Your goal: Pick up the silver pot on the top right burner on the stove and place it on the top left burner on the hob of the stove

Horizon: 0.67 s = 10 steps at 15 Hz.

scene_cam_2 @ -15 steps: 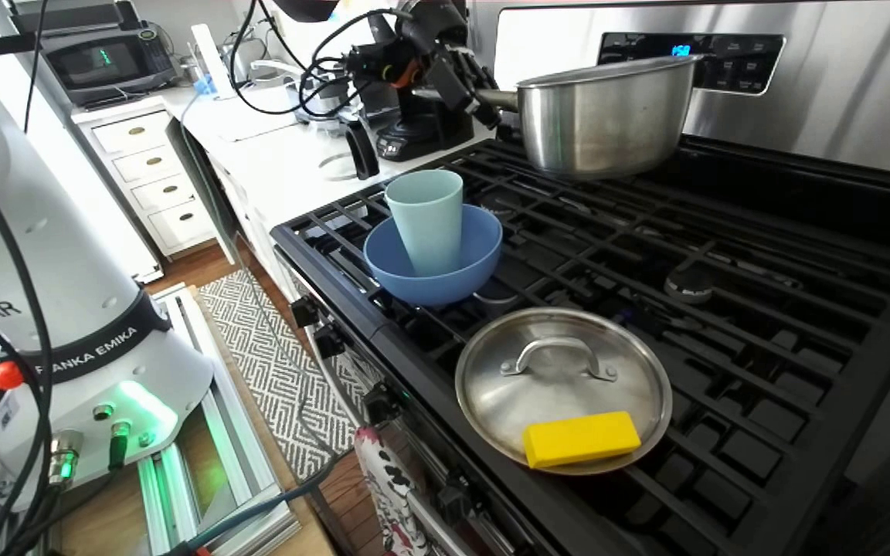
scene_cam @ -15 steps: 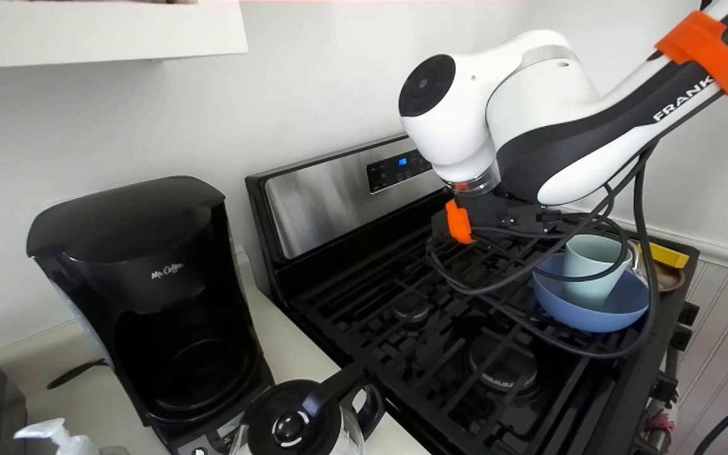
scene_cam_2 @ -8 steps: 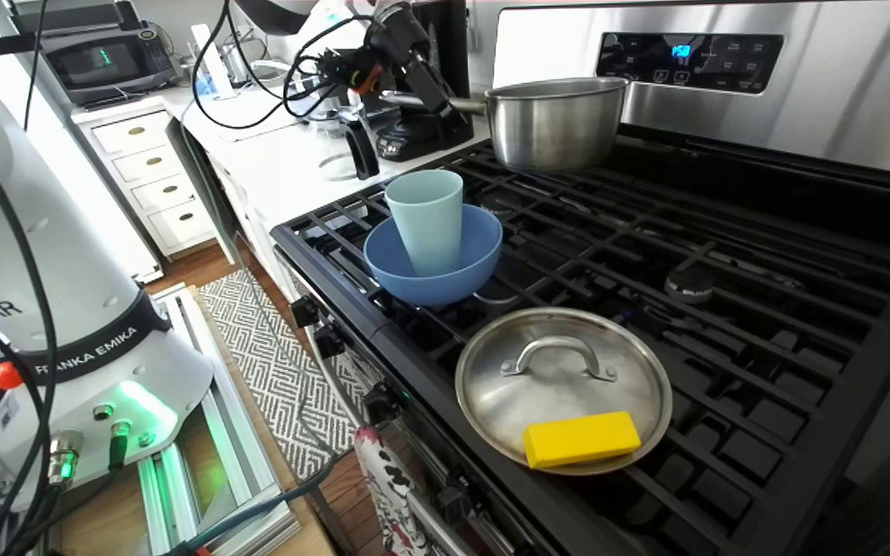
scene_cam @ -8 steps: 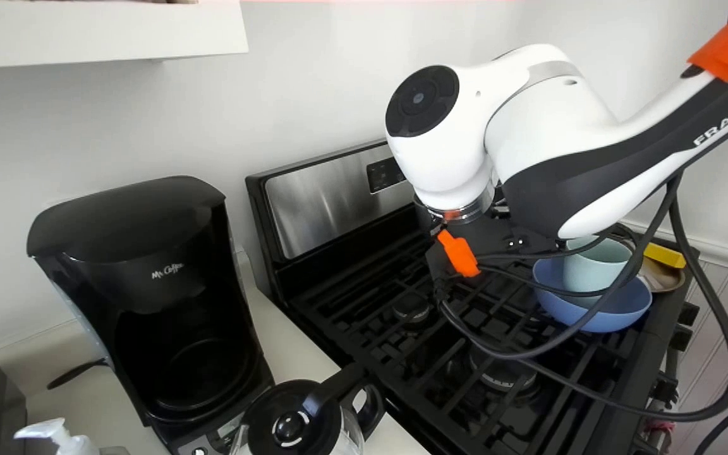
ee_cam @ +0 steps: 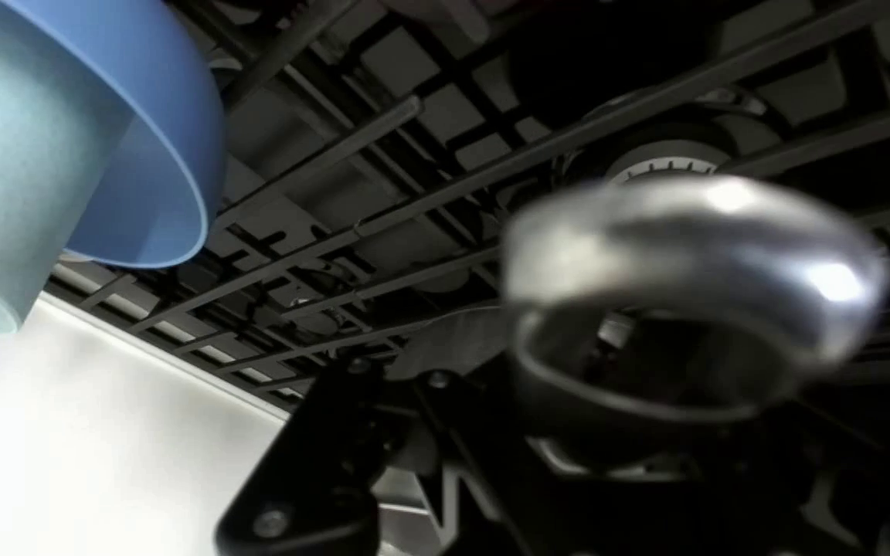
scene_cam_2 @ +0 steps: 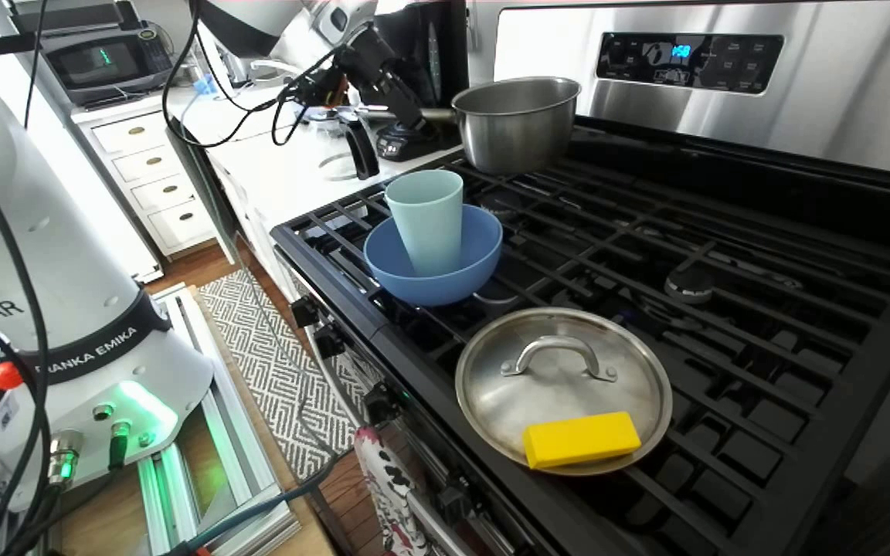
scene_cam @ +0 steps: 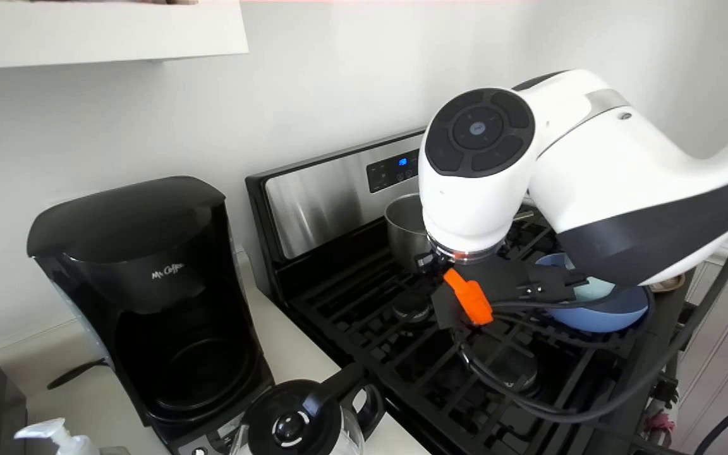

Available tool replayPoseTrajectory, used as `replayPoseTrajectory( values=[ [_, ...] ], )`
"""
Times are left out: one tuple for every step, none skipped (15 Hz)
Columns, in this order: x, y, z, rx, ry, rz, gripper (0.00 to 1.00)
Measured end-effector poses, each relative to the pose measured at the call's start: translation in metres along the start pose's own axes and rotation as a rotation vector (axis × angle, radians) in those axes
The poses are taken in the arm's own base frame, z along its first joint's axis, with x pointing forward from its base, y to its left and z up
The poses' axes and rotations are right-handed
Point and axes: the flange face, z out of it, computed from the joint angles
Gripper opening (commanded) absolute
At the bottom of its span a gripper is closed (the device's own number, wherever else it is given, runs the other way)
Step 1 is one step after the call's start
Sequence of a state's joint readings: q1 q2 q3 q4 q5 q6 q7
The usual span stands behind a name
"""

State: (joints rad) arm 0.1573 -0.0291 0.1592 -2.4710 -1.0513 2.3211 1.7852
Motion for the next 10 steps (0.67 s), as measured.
replayPoseTrajectory(
  values=[
    [-0.008,0.001,-0.003,0.019,-0.006,0.011,0.06],
    [-0.015,0.002,-0.005,0.03,-0.011,0.015,0.06],
    [-0.02,0.004,-0.005,0.033,-0.014,0.017,0.06],
    [-0.021,0.005,-0.006,0.033,-0.014,0.02,0.06],
    [-0.021,0.006,-0.006,0.033,-0.014,0.021,0.06],
    [-0.021,0.007,-0.006,0.033,-0.013,0.022,0.06],
    [-0.021,0.007,-0.006,0.033,-0.013,0.023,0.06],
    [-0.021,0.007,-0.006,0.033,-0.013,0.023,0.06],
    [-0.021,0.007,-0.007,0.034,-0.013,0.024,0.02],
    [-0.021,0.007,-0.007,0.034,-0.013,0.024,0.02]
  ],
)
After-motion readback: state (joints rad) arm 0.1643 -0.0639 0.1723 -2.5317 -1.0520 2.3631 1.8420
